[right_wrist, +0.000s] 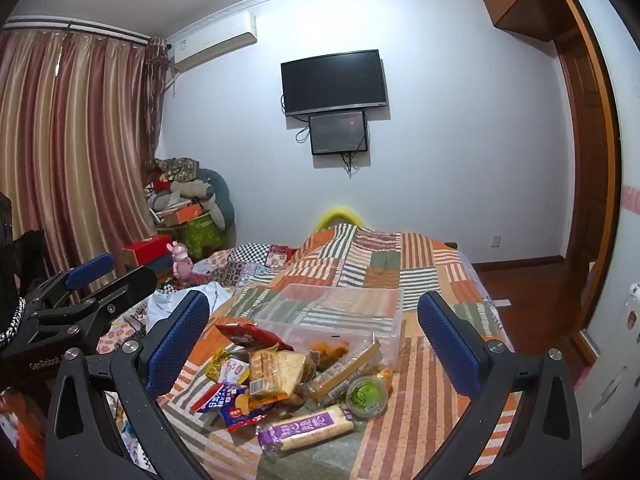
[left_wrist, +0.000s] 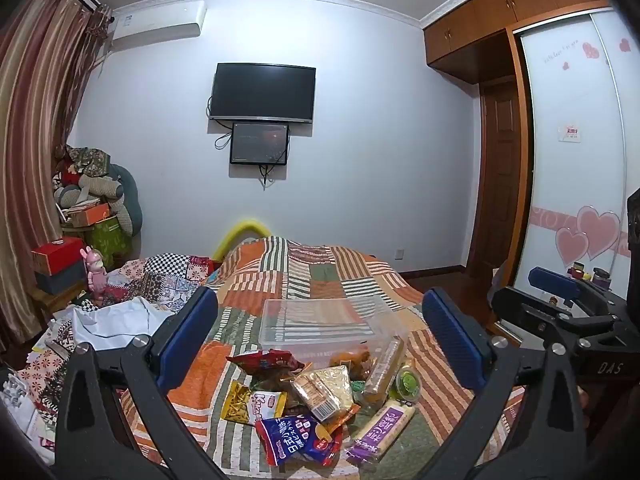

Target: Organize snacks

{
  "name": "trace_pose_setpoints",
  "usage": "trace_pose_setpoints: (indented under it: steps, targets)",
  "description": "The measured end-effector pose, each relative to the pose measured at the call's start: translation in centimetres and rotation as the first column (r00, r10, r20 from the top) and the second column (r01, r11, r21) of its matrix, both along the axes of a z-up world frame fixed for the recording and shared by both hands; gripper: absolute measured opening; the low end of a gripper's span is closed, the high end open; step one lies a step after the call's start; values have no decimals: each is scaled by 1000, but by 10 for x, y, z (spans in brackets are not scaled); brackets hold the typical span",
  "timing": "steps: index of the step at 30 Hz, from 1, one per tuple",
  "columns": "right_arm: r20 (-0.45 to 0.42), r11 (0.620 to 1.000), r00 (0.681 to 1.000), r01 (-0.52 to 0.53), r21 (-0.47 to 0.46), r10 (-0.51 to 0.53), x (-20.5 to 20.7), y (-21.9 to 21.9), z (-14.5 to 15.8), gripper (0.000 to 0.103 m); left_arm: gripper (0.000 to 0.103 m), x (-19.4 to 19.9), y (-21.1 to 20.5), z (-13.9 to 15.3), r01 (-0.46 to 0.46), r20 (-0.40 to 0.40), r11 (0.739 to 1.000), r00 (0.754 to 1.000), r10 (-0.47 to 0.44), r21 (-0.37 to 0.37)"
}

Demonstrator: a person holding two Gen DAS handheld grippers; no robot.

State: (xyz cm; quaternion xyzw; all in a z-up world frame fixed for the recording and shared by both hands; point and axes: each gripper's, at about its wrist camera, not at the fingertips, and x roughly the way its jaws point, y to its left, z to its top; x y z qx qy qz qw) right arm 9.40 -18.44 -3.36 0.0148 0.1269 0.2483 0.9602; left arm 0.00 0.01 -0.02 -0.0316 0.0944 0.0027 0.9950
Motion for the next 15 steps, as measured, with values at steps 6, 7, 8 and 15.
trace_pose_setpoints:
  steps: [6, 7, 8, 15]
  targets:
    - [1, 1000, 1000, 0, 0, 0, -1, 1, 1, 103, 103, 1, -1, -1, 3, -3, 1000, 1000, -3, -9]
    - [0, 1000, 1000, 0, -1, 0, 0, 1, 1, 103, 103, 1, -1, -2, 4, -4, 1000, 1000, -4, -8]
    - [1, 1000, 1000, 0, -2, 0, 0, 1, 1, 103, 103, 1, -2, -2, 4, -5, 1000, 1000, -4, -6]
    - [1, 1000, 1000, -2, 0, 2, 0, 0, 1, 103, 103, 2, 0, -5, -2, -8, 1000, 1000, 2, -8]
